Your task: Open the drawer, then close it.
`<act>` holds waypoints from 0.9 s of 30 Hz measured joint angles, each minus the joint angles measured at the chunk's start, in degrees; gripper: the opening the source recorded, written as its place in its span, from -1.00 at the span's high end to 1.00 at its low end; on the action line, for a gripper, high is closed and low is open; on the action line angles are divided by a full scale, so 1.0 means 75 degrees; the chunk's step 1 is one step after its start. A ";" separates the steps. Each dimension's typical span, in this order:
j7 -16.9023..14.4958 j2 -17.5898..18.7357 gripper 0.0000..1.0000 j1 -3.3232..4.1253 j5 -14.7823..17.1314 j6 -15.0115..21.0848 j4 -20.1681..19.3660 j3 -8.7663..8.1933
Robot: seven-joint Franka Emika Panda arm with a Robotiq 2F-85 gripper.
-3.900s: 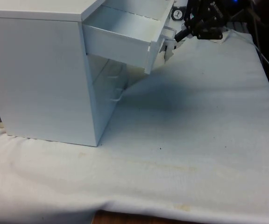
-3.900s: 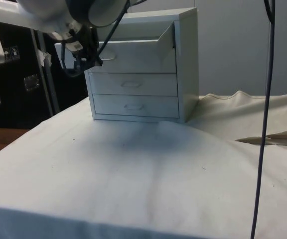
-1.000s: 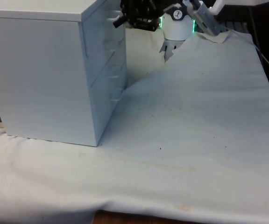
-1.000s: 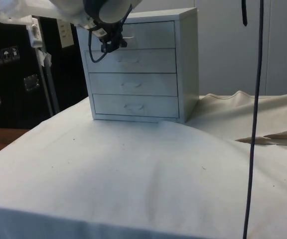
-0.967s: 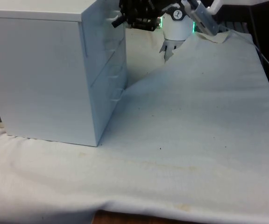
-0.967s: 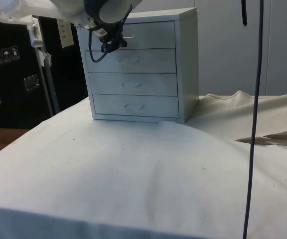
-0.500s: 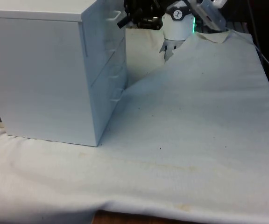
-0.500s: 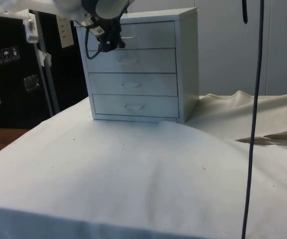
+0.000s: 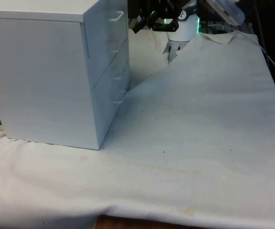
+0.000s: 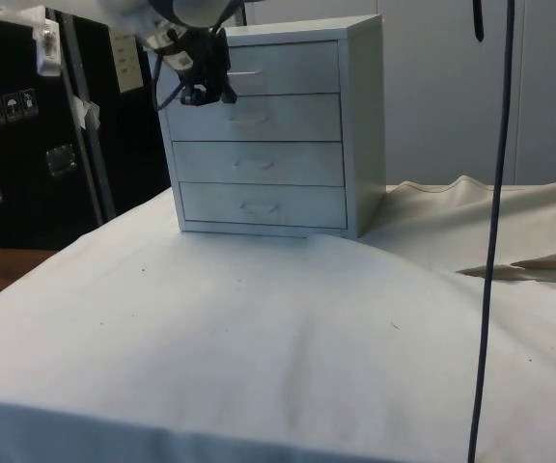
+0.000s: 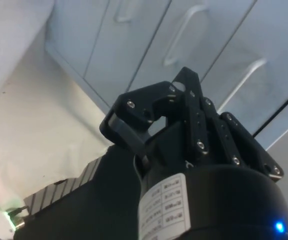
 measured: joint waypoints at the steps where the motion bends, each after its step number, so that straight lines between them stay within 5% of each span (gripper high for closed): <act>1: 0.0008 -0.0008 1.00 0.0008 0.0046 0.0008 0.0000 0.0008; 27: -0.0092 -0.0038 1.00 0.0092 0.0932 0.0290 0.0099 0.0214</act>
